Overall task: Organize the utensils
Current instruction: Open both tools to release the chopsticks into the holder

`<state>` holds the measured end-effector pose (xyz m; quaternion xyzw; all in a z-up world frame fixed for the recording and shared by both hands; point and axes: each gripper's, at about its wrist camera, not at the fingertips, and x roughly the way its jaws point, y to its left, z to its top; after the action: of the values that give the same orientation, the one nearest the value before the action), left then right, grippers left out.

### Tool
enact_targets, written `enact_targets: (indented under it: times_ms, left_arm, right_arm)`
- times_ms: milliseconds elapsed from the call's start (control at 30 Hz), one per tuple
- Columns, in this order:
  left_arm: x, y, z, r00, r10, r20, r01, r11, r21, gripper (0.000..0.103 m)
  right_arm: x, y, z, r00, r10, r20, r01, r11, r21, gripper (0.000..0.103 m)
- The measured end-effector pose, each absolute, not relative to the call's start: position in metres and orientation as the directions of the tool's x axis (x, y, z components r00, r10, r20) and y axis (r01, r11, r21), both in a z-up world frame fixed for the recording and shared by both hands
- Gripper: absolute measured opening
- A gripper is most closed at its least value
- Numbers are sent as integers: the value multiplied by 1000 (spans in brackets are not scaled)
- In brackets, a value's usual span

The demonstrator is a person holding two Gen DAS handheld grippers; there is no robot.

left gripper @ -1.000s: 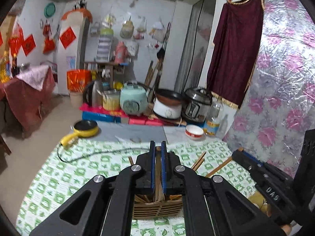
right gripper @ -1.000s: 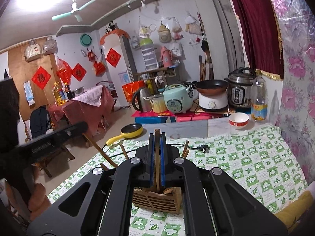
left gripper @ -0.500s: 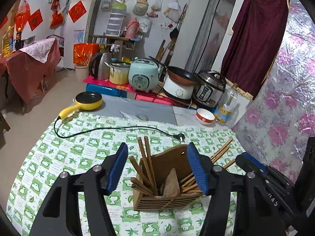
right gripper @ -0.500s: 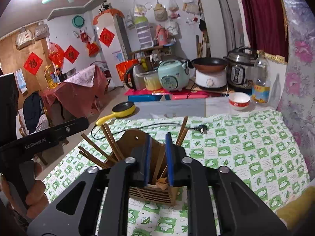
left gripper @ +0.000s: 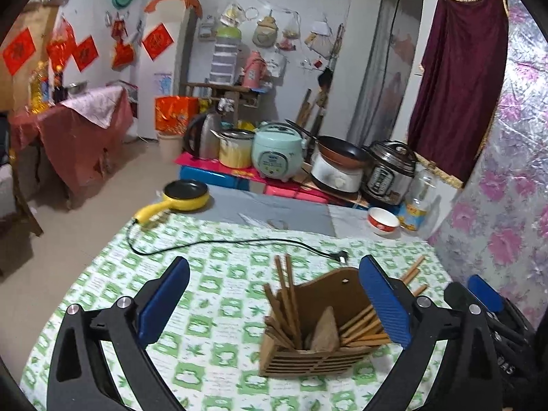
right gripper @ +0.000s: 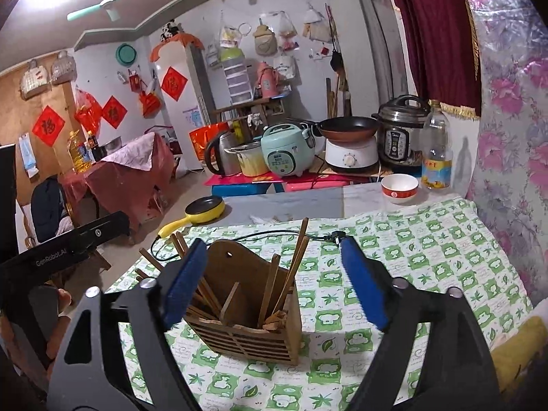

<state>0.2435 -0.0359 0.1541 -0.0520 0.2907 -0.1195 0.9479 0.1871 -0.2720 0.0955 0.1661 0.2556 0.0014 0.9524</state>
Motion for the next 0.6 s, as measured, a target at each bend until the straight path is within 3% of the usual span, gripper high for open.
enact_targets:
  times_ms: [267, 600]
  left_arm:
    - [233, -32, 156, 804, -243, -543, 176, 969, -173, 97]
    - [181, -31, 131, 839, -184, -512, 170, 983, -75, 97]
  right_arm:
    - [174, -263, 96, 865, 91, -493, 81, 945, 317, 85]
    - [137, -238, 95, 875, 76, -479, 70, 957, 280, 91]
